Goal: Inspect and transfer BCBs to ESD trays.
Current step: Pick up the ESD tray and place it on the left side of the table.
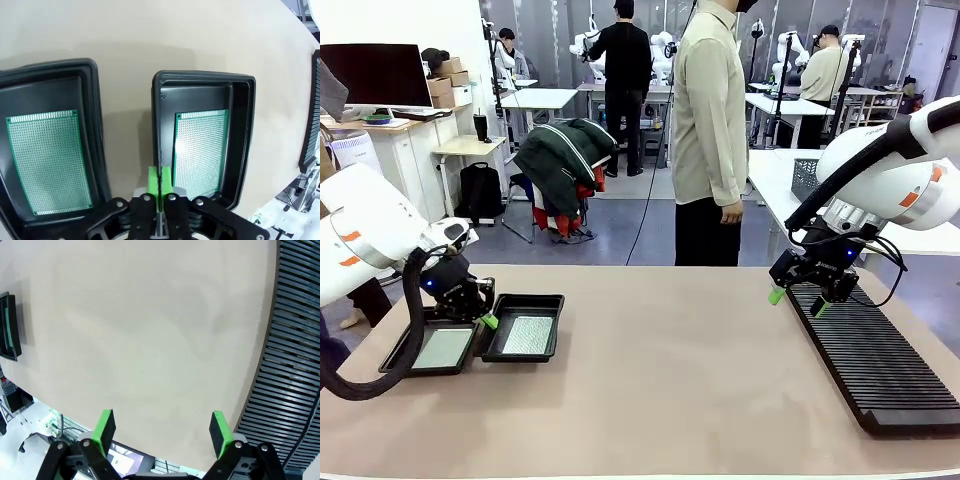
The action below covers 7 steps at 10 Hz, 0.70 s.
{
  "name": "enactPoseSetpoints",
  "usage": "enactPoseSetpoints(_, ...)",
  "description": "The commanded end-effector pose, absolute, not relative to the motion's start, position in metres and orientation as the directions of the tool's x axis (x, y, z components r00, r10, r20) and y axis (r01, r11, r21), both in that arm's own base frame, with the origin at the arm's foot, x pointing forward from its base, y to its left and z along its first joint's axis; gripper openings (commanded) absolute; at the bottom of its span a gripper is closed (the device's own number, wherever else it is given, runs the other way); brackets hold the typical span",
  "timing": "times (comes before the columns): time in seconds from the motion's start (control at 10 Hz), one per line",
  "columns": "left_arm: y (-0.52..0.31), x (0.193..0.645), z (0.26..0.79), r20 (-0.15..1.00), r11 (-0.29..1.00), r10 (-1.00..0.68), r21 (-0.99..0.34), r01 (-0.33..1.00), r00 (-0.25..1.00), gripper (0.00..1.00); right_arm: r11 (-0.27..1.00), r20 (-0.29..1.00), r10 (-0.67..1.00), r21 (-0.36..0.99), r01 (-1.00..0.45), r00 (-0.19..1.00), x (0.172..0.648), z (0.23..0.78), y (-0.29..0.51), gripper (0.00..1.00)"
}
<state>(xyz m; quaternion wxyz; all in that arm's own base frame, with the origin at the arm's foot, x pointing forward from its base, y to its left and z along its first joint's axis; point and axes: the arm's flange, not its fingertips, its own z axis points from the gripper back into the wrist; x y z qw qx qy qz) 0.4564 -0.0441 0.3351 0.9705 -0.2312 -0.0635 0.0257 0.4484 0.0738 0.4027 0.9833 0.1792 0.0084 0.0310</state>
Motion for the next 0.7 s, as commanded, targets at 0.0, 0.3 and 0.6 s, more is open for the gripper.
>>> enactPoseSetpoints(0.0,-0.043,0.463,0.322,0.13,0.89,0.077,-0.457,-0.009,0.989,0.03,0.94,-0.012,0.051,0.339,-0.044,0.999,0.449,0.404,0.075,1.0)
enactPoseSetpoints(0.3,-0.049,0.467,0.309,0.137,0.894,0.09,-0.448,-0.019,0.987,0.03,0.94,-0.012,0.051,0.339,-0.044,0.999,0.449,0.404,0.075,1.0)
enactPoseSetpoints(0.6,-0.059,0.47,0.299,0.131,0.899,0.089,-0.437,-0.023,0.987,0.03,0.94,-0.012,0.051,0.339,-0.044,0.999,0.449,0.404,0.075,1.0)
